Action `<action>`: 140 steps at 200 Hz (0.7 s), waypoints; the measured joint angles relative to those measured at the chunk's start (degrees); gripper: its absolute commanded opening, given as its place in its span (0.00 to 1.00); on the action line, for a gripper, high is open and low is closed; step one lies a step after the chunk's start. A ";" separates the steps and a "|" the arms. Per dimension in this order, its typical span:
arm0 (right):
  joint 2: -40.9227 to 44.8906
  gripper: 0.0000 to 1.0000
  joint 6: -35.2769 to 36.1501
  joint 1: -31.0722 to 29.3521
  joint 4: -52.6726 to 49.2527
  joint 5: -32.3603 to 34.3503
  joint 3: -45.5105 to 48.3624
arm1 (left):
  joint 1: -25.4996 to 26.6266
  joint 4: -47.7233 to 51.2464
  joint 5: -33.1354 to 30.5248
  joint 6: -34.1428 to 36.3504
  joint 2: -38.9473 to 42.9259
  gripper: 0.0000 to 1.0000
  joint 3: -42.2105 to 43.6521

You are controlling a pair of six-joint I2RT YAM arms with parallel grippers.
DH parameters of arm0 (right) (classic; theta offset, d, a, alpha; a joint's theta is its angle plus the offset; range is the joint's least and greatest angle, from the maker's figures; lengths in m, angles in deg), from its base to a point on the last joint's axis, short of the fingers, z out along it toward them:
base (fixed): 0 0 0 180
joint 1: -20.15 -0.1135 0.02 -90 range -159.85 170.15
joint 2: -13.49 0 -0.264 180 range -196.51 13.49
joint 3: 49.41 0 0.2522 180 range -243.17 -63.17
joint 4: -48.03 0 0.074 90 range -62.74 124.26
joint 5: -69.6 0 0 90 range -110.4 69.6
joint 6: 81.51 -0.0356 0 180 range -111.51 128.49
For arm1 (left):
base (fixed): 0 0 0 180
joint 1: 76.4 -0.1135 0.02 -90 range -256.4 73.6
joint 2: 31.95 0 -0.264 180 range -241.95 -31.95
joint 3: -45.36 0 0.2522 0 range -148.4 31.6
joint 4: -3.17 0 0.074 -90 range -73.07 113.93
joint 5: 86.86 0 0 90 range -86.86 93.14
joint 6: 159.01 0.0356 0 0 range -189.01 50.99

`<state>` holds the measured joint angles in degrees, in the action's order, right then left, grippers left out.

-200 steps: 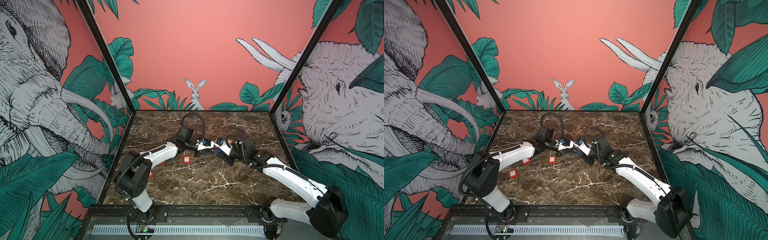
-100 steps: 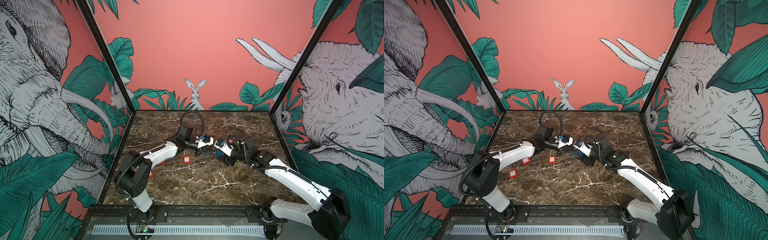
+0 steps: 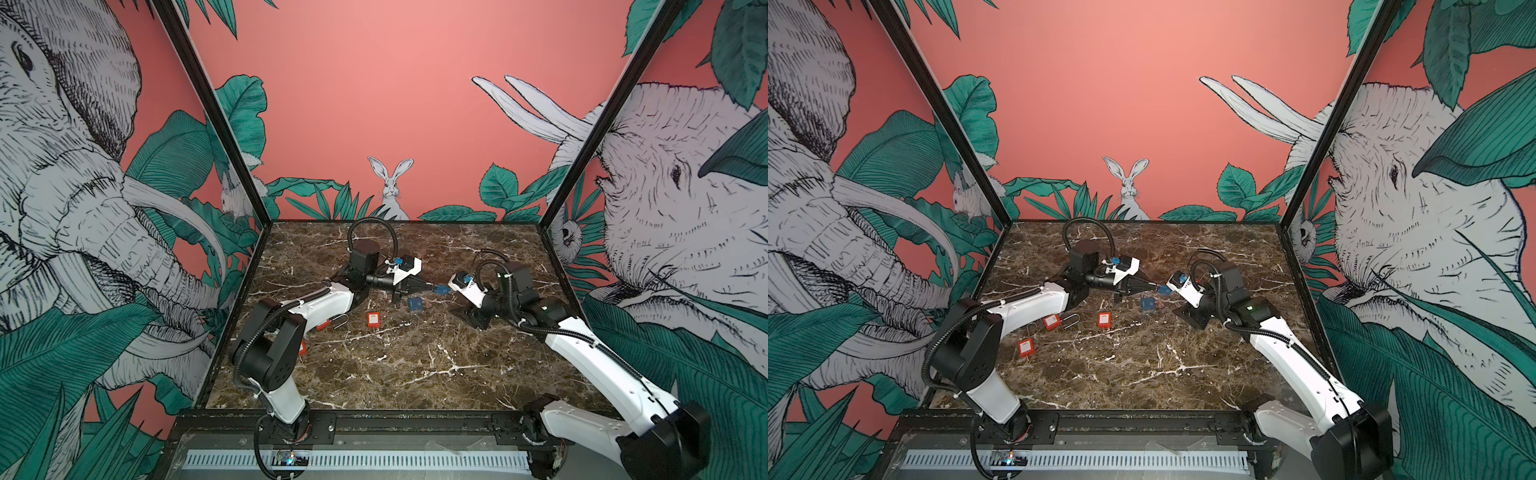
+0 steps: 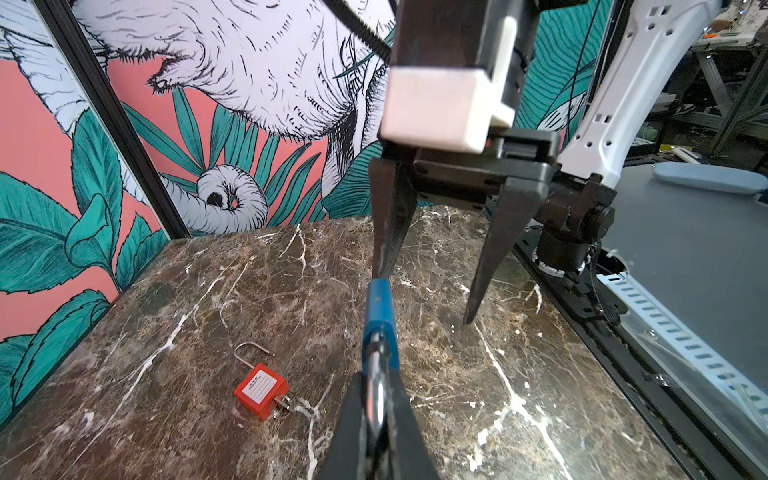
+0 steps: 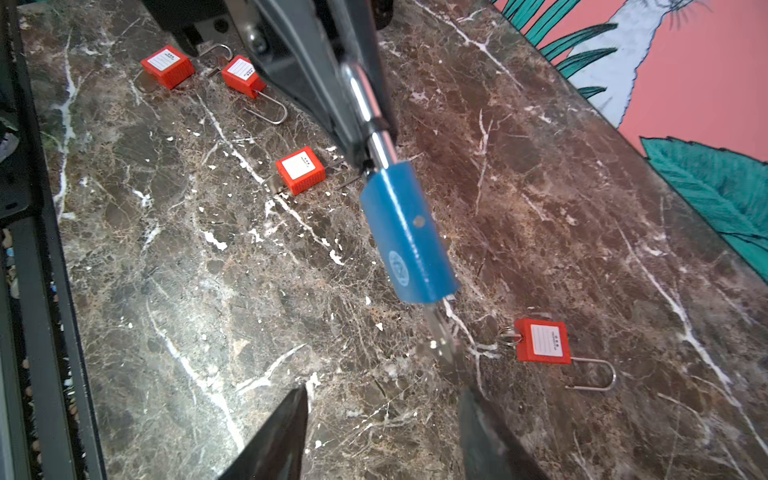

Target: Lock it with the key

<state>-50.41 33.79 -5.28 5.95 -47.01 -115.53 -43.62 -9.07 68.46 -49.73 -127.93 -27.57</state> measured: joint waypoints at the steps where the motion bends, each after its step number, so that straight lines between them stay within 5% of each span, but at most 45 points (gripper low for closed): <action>1: -0.04 0.54 -0.02 0.02 0.00 -0.07 0.00 | 0.02 -0.09 0.04 -0.07 0.00 0.00 0.02; 59: -3.98 0.47 0.87 0.37 -0.02 -4.13 -3.02 | 1.05 -1.81 1.68 -2.01 0.00 0.00 0.44; 140: -5.60 0.23 0.94 0.37 1.92 -8.96 -3.63 | 1.31 -1.31 3.45 -2.29 0.00 0.00 0.46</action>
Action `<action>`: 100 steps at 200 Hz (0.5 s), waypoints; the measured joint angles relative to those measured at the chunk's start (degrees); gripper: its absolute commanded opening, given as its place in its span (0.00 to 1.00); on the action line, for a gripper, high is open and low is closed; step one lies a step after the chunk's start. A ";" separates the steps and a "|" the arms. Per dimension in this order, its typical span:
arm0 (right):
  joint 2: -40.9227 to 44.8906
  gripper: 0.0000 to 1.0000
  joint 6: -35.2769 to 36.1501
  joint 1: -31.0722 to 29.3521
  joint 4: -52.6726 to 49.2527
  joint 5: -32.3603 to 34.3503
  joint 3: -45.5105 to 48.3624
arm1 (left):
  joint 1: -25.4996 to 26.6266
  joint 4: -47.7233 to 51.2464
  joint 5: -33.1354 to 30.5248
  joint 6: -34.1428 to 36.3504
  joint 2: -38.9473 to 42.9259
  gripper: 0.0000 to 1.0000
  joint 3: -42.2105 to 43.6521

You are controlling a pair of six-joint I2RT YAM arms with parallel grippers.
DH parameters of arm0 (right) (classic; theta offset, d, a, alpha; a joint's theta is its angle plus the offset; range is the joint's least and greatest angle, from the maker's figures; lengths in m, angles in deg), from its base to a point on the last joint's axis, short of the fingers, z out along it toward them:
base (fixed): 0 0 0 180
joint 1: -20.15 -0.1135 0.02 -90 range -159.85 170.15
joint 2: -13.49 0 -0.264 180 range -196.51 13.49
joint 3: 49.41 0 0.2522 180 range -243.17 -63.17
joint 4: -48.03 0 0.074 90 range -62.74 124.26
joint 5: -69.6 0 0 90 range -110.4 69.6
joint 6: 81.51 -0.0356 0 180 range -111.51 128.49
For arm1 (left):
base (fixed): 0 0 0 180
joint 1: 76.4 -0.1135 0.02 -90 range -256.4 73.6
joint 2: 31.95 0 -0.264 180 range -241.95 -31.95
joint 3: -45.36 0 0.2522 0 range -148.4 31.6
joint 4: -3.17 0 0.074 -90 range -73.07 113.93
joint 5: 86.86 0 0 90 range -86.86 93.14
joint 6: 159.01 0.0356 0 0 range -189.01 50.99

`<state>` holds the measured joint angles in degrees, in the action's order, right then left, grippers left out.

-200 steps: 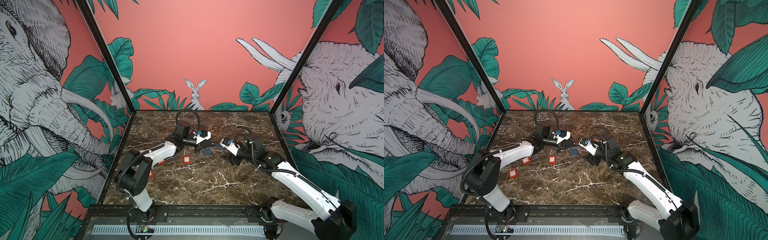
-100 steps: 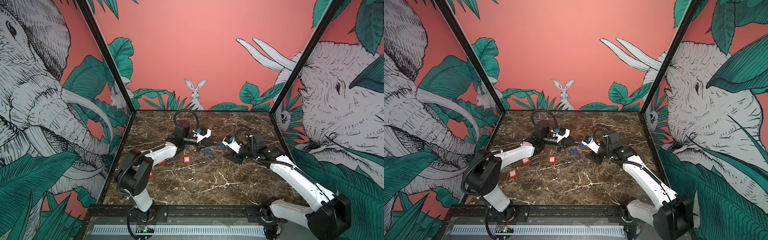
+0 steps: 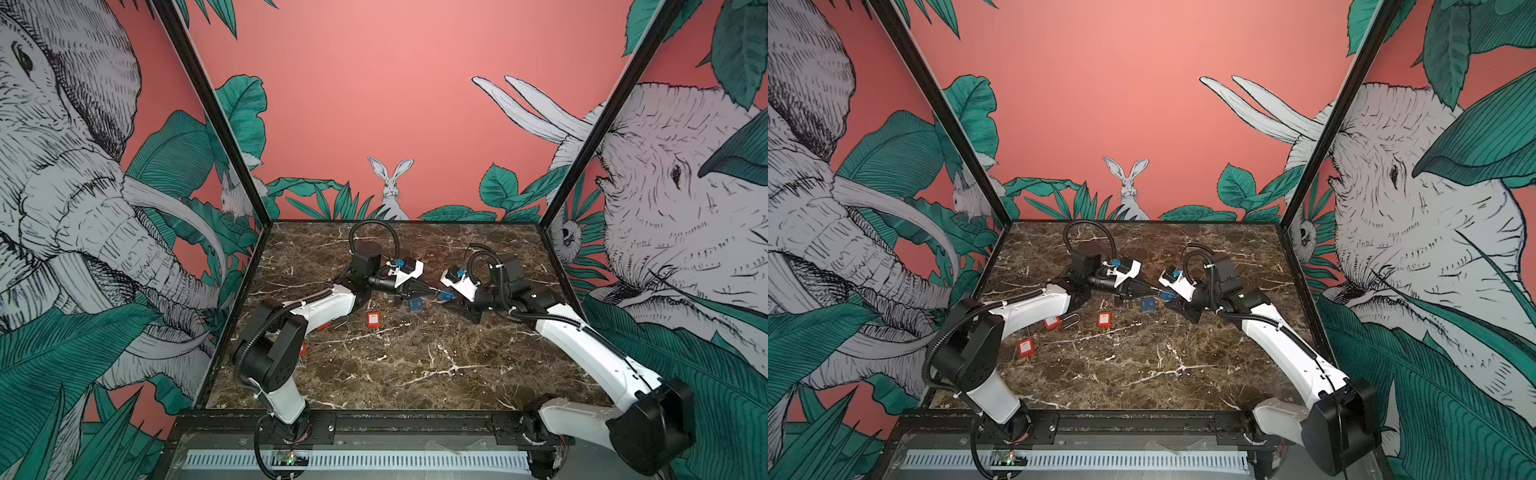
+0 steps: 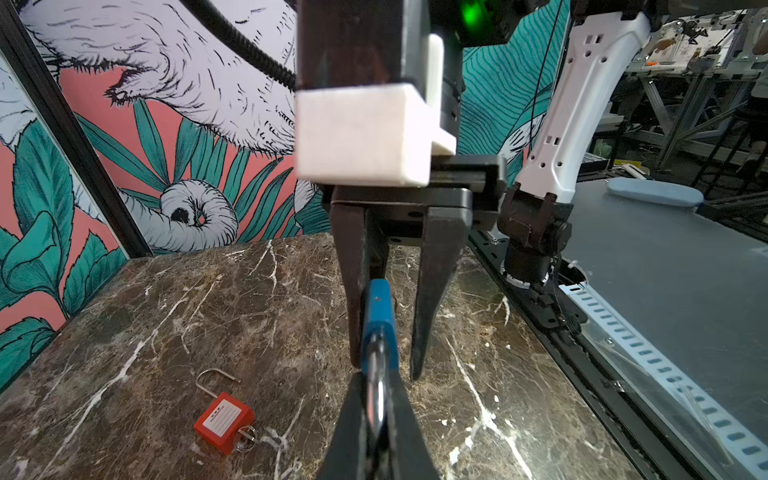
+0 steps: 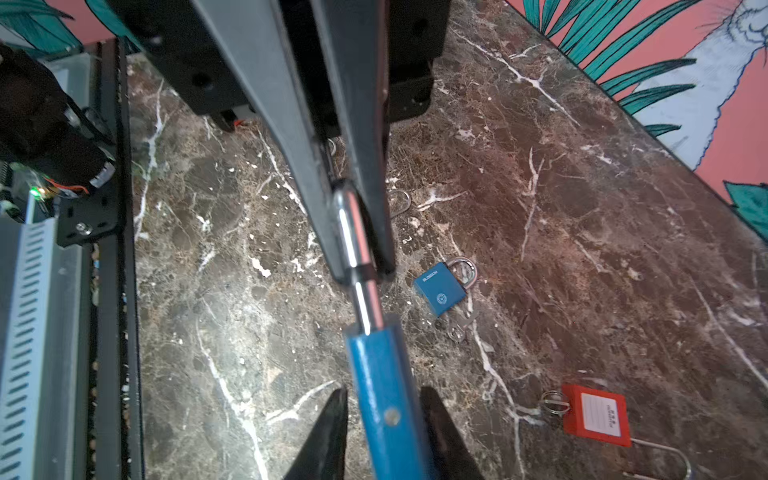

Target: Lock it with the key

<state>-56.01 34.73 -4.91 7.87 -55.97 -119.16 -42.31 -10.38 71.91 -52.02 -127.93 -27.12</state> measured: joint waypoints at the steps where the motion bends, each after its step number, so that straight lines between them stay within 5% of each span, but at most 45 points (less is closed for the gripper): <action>1: 0.00 0.23 -0.11 0.00 0.00 -0.07 0.00 | 0.00 0.02 0.04 0.00 0.00 0.00 0.00; 100: -0.42 0.06 0.15 0.33 -0.79 -3.96 0.00 | 0.26 4.92 1.31 3.72 0.00 0.00 -0.83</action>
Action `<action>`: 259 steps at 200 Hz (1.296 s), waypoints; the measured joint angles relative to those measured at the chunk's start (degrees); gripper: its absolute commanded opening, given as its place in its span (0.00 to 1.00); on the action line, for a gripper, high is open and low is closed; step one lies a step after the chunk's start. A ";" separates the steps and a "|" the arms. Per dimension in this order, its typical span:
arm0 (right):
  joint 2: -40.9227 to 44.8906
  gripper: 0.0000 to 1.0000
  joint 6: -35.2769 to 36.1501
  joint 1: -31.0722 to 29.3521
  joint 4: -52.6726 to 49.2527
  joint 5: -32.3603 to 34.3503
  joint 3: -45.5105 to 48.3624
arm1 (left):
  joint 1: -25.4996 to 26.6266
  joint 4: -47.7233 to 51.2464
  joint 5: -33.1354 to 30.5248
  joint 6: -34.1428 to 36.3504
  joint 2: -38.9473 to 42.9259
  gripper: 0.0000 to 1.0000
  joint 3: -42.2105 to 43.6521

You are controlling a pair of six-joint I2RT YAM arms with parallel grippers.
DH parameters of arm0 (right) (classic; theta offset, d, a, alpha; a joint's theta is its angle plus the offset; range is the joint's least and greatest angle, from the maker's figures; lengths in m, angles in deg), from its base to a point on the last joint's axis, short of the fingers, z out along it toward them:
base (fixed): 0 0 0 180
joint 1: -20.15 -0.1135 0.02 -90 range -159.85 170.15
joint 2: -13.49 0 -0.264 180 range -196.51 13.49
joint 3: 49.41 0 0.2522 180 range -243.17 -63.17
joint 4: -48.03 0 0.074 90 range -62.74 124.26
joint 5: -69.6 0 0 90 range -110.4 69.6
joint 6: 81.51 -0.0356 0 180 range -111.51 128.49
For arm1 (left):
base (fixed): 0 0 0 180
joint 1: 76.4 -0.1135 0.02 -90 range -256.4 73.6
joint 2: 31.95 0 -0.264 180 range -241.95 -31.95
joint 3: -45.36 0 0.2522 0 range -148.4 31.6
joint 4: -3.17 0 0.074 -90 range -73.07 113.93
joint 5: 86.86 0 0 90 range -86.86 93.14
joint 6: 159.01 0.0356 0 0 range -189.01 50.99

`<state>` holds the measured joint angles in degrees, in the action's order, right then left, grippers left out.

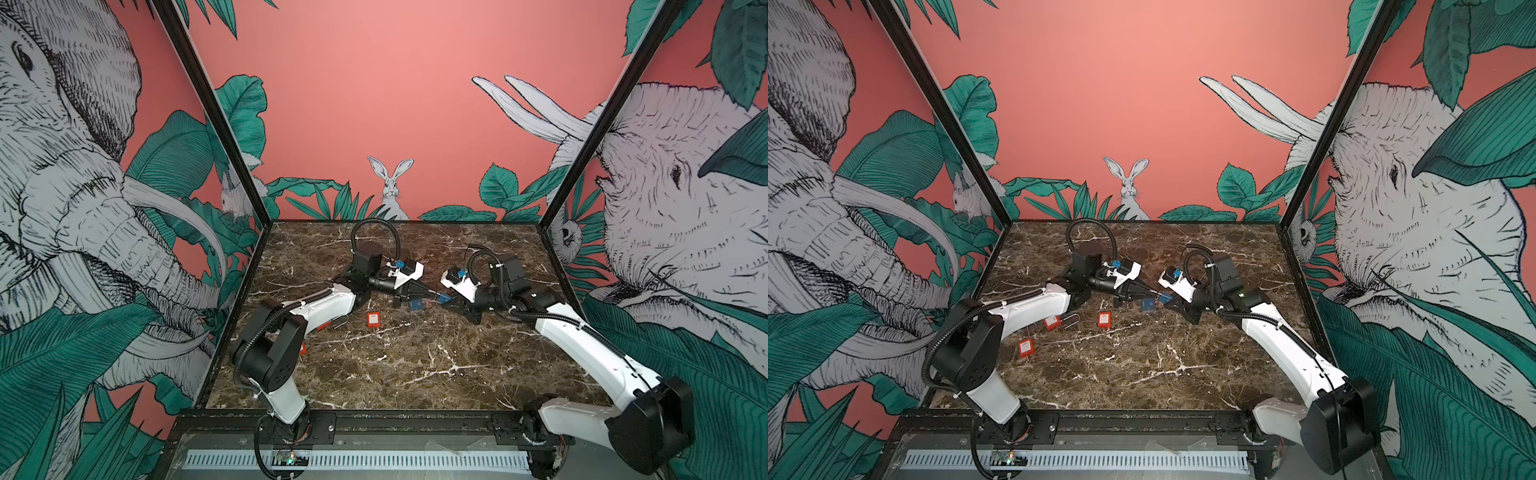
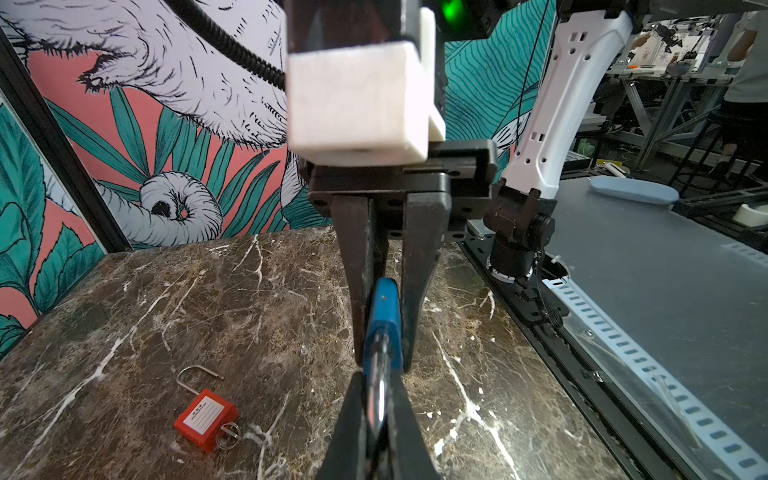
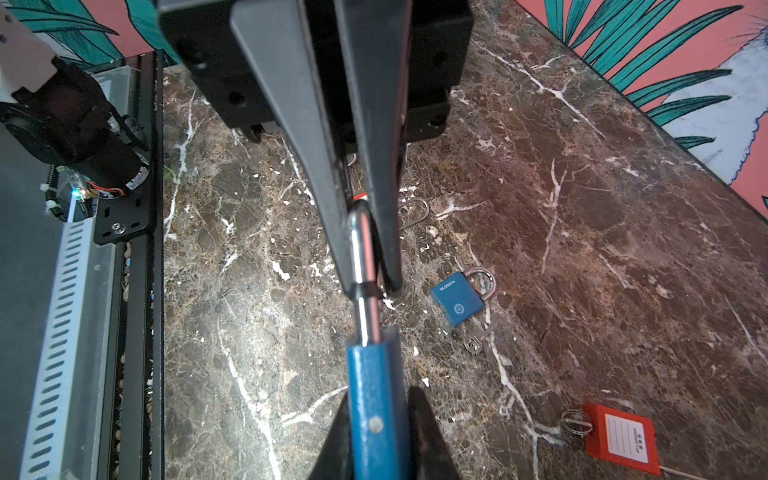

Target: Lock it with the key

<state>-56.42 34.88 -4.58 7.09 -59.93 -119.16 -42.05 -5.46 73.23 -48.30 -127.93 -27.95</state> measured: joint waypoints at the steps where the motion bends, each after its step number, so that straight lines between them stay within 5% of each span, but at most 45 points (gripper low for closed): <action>1: 0.00 0.06 0.00 0.00 -0.02 -0.02 0.00 | 0.00 0.04 0.00 0.04 0.00 0.00 -0.02; 157: -1.77 0.00 -2.19 0.92 1.20 -3.34 0.61 | 0.37 4.35 -1.99 5.07 -0.02 0.00 -1.25; 203: -1.60 0.00 -2.56 0.90 3.41 -3.50 1.64 | 0.57 9.57 -3.06 8.57 0.13 0.29 -3.39; 259: -1.01 0.00 -2.58 0.90 4.79 -3.54 2.27 | -0.09 20.92 -4.52 15.69 2.01 0.38 -6.45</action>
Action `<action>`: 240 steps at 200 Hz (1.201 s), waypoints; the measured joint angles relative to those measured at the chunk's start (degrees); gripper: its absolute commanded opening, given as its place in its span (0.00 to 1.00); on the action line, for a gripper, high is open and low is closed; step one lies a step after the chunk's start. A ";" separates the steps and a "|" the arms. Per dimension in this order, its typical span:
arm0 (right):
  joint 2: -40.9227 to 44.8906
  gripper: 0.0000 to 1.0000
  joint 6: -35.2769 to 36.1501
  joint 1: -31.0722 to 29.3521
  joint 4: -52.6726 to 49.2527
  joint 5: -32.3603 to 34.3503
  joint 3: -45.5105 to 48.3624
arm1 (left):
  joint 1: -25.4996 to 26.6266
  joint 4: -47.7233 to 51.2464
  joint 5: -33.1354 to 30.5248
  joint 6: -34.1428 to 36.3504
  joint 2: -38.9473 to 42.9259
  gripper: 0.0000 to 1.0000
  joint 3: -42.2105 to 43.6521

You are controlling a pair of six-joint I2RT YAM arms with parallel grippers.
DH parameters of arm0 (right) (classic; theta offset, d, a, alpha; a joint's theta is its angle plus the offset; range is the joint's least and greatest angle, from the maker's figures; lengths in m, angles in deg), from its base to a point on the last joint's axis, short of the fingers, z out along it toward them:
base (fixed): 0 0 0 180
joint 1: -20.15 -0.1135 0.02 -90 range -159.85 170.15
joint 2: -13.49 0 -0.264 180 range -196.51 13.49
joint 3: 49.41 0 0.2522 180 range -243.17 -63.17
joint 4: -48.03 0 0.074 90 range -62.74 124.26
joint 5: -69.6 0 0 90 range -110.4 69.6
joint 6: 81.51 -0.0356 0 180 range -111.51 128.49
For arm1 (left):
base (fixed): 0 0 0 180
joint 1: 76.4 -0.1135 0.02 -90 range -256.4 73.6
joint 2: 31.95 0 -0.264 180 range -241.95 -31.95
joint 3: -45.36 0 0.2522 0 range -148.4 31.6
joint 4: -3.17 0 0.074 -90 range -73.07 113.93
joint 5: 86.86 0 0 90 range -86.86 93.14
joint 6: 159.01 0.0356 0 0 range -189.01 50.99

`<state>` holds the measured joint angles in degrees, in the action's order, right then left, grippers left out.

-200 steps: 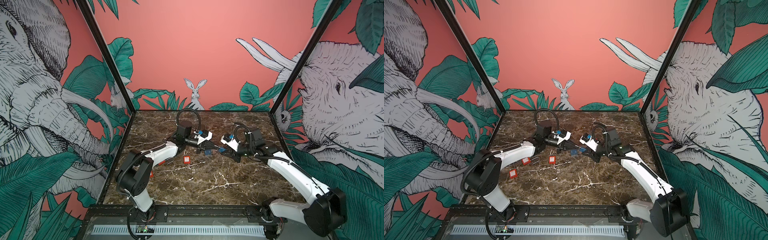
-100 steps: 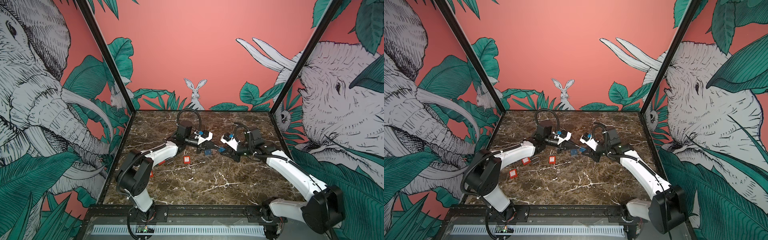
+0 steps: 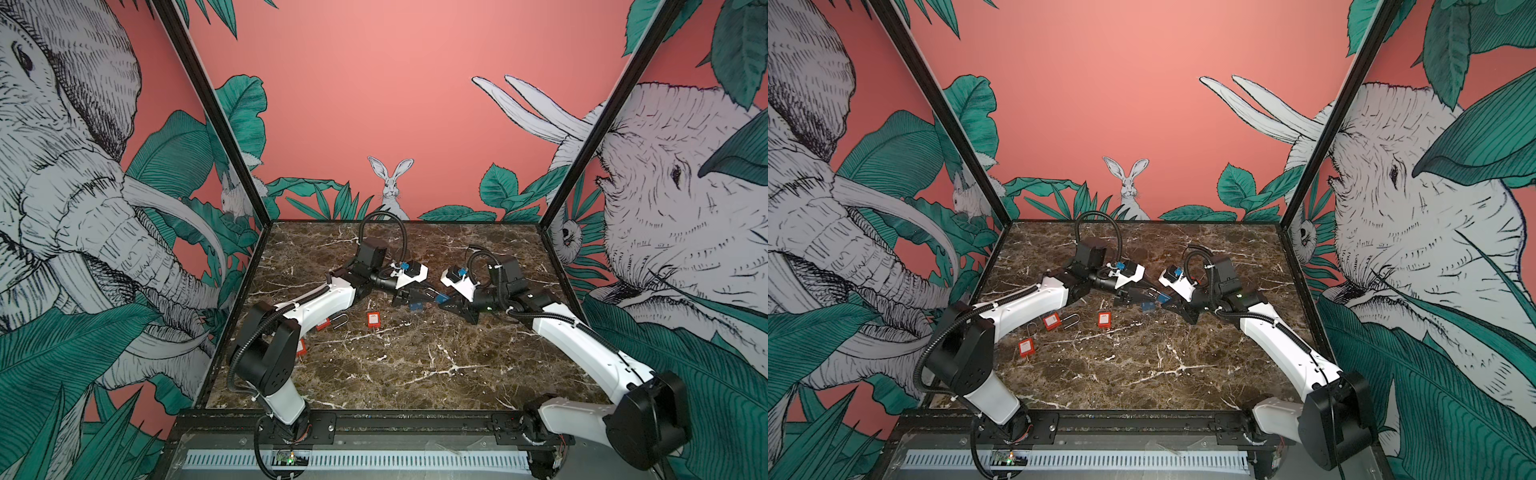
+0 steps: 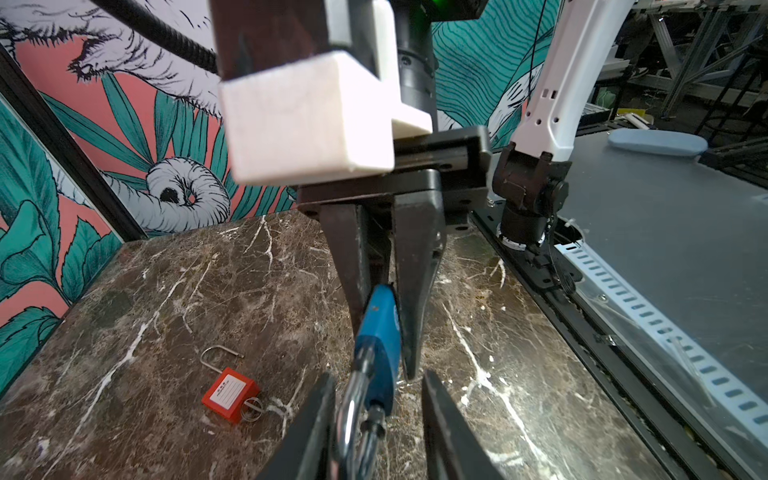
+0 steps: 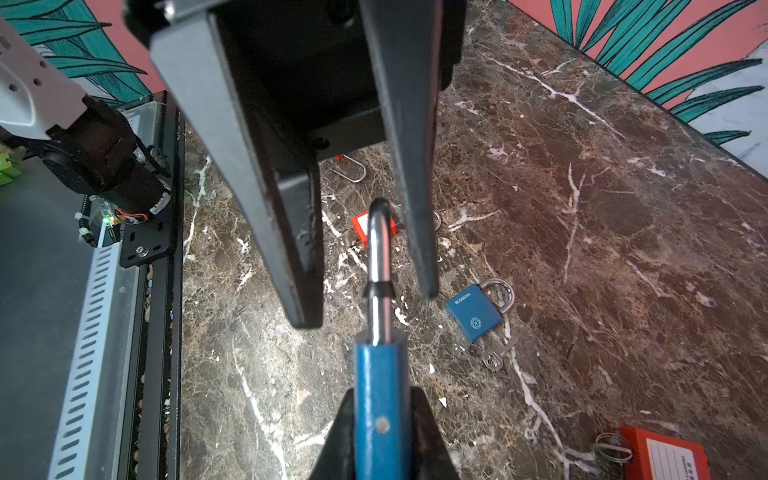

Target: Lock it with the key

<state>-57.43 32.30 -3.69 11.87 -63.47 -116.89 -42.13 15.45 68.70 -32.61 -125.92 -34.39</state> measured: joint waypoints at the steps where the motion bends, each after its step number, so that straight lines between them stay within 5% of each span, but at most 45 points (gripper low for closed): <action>1: 0.00 0.00 0.00 0.00 0.00 -0.02 0.00 | -0.02 0.15 -0.04 0.13 0.04 0.38 -0.04; 88: -0.02 0.00 0.81 0.00 -0.66 0.00 0.00 | -2.56 15.30 -2.32 8.50 1.73 0.31 -7.04; 240: -1.09 0.00 0.94 0.00 -1.44 -0.07 -1.33 | -2.08 21.84 -2.25 11.23 -0.87 0.30 -8.15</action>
<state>-58.52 33.24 -3.69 10.43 -63.53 -118.22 -44.21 37.29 66.45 -21.38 -126.79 -42.55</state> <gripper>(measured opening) 0.154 0.311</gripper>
